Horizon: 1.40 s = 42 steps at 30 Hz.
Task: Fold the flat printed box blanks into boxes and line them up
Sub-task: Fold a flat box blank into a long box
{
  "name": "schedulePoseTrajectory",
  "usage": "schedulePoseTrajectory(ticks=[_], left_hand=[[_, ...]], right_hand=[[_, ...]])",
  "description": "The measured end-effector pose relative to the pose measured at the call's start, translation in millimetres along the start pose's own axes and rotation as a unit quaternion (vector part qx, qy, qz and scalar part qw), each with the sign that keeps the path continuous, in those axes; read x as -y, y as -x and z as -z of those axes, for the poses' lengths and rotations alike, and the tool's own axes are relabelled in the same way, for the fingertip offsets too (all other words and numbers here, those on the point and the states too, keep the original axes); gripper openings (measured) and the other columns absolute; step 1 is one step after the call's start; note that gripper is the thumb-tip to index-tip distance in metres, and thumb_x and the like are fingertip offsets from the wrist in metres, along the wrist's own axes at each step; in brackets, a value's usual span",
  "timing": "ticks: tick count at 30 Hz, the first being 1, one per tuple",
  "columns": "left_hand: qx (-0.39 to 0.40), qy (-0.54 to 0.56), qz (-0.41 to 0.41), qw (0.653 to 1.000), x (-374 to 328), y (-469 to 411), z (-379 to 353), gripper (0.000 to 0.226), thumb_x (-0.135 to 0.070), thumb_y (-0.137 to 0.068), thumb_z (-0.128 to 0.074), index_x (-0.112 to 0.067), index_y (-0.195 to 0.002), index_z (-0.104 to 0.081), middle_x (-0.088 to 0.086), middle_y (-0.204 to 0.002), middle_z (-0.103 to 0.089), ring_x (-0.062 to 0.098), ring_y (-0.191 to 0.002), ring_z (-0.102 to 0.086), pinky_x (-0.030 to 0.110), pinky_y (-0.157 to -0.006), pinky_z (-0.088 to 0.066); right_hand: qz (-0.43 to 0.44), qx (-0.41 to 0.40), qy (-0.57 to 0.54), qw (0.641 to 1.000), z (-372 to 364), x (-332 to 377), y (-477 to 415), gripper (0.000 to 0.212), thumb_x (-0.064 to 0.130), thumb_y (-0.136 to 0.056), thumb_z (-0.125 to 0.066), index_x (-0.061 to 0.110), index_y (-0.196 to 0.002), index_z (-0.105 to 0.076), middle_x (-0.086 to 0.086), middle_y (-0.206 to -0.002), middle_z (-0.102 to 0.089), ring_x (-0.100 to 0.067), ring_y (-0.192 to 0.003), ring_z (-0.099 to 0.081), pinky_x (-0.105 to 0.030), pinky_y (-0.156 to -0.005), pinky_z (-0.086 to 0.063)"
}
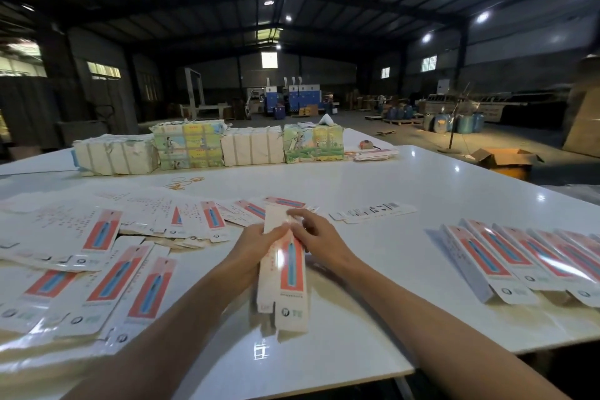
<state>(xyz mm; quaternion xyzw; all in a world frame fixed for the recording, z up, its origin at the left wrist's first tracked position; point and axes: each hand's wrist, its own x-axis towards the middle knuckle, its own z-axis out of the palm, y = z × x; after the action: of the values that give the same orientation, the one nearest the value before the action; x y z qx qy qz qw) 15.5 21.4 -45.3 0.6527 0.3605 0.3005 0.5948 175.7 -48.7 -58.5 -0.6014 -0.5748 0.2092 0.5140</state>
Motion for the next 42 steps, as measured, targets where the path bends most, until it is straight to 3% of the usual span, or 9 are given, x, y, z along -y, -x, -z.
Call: schedulePoseTrajectory(ticks=[6, 7, 10, 13, 16, 20, 23, 34, 42], left_hand=[[0.095, 0.245, 0.021, 0.964, 12, 8, -14, 0.061, -0.061, -0.102, -0.052, -0.012, -0.140, -0.059, 0.020, -0.105, -0.071, 0.036, -0.089, -0.072, 0.049, -0.082, -0.064], [0.094, 0.247, 0.036, 0.964, 12, 10, -15, 0.065, -0.062, -0.102, -0.052, -0.012, -0.143, -0.058, 0.021, -0.106, -0.070, 0.037, -0.089, -0.071, 0.049, -0.085, -0.063], [0.072, 0.235, 0.035, 0.969, 12, 14, -15, 0.064, -0.062, -0.102, -0.050, -0.014, -0.145, -0.058, 0.017, -0.096, -0.074, 0.029, -0.076, -0.075, 0.038, -0.063, -0.064], [0.059, 0.231, 0.048, 0.970, 7, 19, -11, 0.065, -0.067, -0.103, -0.041, -0.018, -0.139, -0.064, 0.018, -0.101, -0.077, 0.031, -0.080, -0.077, 0.043, -0.071, -0.065], [0.047, 0.197, 0.036, 0.979, 8, 20, -7, 0.062, -0.066, -0.104, -0.038, -0.022, -0.140, -0.063, 0.020, -0.111, -0.077, 0.034, -0.089, -0.077, 0.044, -0.078, -0.064], [0.096, 0.221, 0.057, 0.969, 8, 20, -10, 0.065, -0.067, -0.104, -0.043, -0.020, -0.146, -0.058, 0.024, -0.116, -0.072, 0.038, -0.095, -0.072, 0.049, -0.084, -0.059], [0.110, 0.186, 0.056, 0.975, 10, 15, -9, 0.065, -0.068, -0.104, -0.042, -0.020, -0.146, -0.057, 0.023, -0.117, -0.074, 0.039, -0.096, -0.074, 0.051, -0.082, -0.060], [0.143, 0.164, 0.056, 0.974, 10, 14, -6, 0.064, -0.064, -0.106, -0.040, -0.016, -0.145, -0.056, 0.022, -0.107, -0.074, 0.035, -0.085, -0.075, 0.045, -0.074, -0.064], [0.209, 0.158, 0.054, 0.964, 10, 15, 2, 0.063, -0.064, -0.107, -0.038, -0.019, -0.146, -0.056, 0.025, -0.116, -0.071, 0.036, -0.093, -0.073, 0.045, -0.078, -0.063]], right_hand=[[-0.019, -0.026, -0.148, 0.989, 13, -6, 9, 0.031, 0.029, -0.107, -0.062, 0.027, -0.138, -0.065, -0.015, -0.097, -0.074, -0.025, -0.096, -0.079, -0.041, -0.077, -0.067], [-0.021, -0.023, -0.150, 0.988, 13, -5, 11, 0.031, 0.031, -0.107, -0.062, 0.028, -0.138, -0.065, -0.015, -0.101, -0.072, -0.024, -0.098, -0.079, -0.043, -0.075, -0.067], [0.014, -0.025, -0.057, 0.998, 14, -2, 13, 0.026, 0.037, -0.107, -0.062, 0.035, -0.132, -0.068, 0.006, -0.106, -0.075, -0.019, -0.098, -0.077, -0.042, -0.079, -0.066], [0.031, -0.004, 0.038, 0.999, 12, 1, 15, 0.032, 0.035, -0.105, -0.063, 0.026, -0.135, -0.069, 0.011, -0.108, -0.076, -0.017, -0.098, -0.074, -0.037, -0.085, -0.061], [0.015, 0.009, -0.041, 0.999, 11, 1, 15, 0.021, 0.029, -0.101, -0.068, 0.025, -0.122, -0.065, 0.010, -0.094, -0.073, -0.020, -0.098, -0.074, -0.036, -0.077, -0.064], [-0.009, 0.016, -0.061, 0.998, 18, 7, 7, 0.022, 0.013, -0.100, -0.071, 0.014, -0.117, -0.056, -0.012, -0.118, -0.070, -0.016, -0.094, -0.073, -0.026, -0.071, -0.060], [-0.051, 0.027, -0.118, 0.991, 25, 13, 5, 0.028, 0.009, -0.097, -0.075, 0.007, -0.112, -0.051, -0.019, -0.118, -0.070, -0.020, -0.088, -0.078, -0.027, -0.071, -0.061], [-0.023, 0.021, 0.013, 0.999, 25, 8, 2, 0.029, 0.016, -0.099, -0.074, 0.013, -0.103, -0.045, -0.003, -0.107, -0.070, -0.010, -0.080, -0.079, -0.028, -0.067, -0.064], [-0.048, 0.097, -0.069, 0.992, 40, 8, 6, 0.024, 0.018, -0.097, -0.078, -0.001, -0.096, -0.064, -0.010, -0.099, -0.081, -0.021, -0.084, -0.076, -0.025, -0.072, -0.060]])
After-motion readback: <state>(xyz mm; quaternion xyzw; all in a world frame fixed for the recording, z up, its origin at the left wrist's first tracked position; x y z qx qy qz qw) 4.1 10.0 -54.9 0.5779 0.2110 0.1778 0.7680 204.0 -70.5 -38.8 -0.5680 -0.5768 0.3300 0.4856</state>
